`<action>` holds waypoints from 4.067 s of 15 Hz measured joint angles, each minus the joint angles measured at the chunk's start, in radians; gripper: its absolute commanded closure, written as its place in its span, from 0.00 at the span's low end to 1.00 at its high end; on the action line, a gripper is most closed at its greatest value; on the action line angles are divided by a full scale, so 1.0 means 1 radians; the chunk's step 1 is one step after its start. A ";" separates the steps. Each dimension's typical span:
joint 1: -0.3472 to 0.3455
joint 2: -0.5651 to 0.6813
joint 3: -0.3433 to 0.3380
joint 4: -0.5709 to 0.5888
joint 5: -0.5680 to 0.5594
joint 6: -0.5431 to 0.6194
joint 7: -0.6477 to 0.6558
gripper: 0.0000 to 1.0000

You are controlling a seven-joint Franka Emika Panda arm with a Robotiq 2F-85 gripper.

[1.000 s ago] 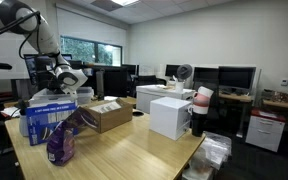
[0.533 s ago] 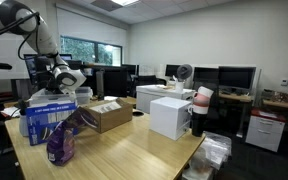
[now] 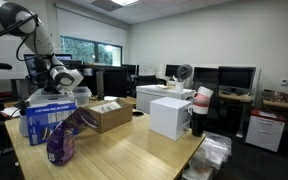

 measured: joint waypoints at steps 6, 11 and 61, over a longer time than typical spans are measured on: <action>0.035 0.006 -0.010 0.032 -0.109 -0.002 0.025 0.00; 0.052 0.006 -0.016 0.051 -0.184 -0.002 0.054 0.00; 0.122 -0.067 -0.151 0.147 -0.679 0.007 0.472 0.00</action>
